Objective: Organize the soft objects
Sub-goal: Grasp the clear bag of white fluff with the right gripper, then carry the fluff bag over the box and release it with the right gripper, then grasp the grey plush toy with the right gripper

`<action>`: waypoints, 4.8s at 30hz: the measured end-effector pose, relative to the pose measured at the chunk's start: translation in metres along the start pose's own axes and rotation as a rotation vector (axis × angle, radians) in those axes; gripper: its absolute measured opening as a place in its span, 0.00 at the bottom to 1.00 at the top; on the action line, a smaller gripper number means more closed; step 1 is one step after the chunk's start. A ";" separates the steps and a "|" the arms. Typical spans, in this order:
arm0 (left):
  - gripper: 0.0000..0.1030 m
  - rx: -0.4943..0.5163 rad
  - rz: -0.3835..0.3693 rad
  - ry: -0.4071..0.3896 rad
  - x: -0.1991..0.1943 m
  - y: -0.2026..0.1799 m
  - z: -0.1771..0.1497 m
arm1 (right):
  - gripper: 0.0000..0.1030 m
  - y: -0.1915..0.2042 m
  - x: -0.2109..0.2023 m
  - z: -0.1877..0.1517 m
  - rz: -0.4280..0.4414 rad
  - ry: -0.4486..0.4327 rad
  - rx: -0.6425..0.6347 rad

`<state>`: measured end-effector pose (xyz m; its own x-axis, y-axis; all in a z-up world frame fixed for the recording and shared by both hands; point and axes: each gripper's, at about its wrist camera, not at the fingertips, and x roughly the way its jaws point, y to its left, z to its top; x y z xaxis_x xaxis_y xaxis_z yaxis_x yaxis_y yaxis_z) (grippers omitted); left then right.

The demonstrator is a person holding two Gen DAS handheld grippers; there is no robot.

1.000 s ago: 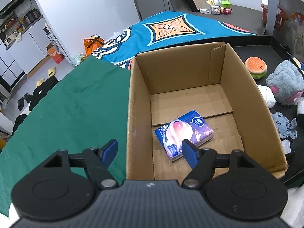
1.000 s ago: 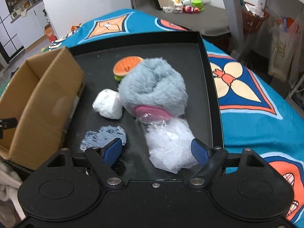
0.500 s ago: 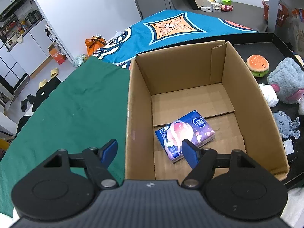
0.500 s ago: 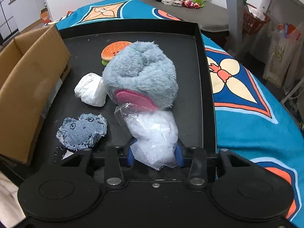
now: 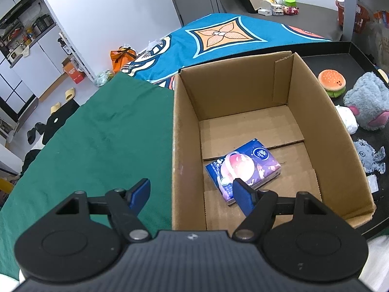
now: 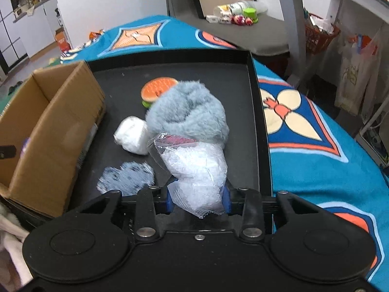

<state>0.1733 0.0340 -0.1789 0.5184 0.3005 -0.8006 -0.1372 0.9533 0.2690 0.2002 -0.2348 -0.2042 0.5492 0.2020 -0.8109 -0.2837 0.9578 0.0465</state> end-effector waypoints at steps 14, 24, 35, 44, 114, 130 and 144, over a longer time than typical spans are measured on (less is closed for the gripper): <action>0.71 -0.013 -0.020 -0.018 -0.006 0.007 -0.005 | 0.34 0.023 -0.030 0.022 0.054 -0.113 -0.053; 0.71 -0.020 -0.041 -0.045 -0.008 0.012 -0.007 | 0.34 0.048 -0.039 0.032 0.097 -0.174 -0.103; 0.66 -0.034 -0.074 -0.081 -0.007 0.017 -0.008 | 0.34 0.082 -0.045 0.046 0.185 -0.244 -0.190; 0.28 -0.059 -0.111 -0.059 0.004 0.026 -0.013 | 0.34 0.120 -0.041 0.062 0.242 -0.256 -0.261; 0.77 -0.008 -0.039 -0.020 0.000 -0.006 0.007 | 1.00 0.009 0.013 0.031 0.048 -0.081 0.102; 0.78 0.015 0.002 0.022 0.013 -0.017 0.014 | 0.98 0.002 0.045 0.037 0.053 -0.054 0.113; 0.78 0.021 0.004 0.021 0.013 -0.020 0.013 | 0.61 -0.003 0.034 0.036 0.021 -0.056 0.103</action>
<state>0.1937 0.0185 -0.1874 0.5003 0.3051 -0.8103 -0.1214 0.9513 0.2833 0.2480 -0.2233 -0.2108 0.5879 0.2302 -0.7755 -0.2145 0.9687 0.1248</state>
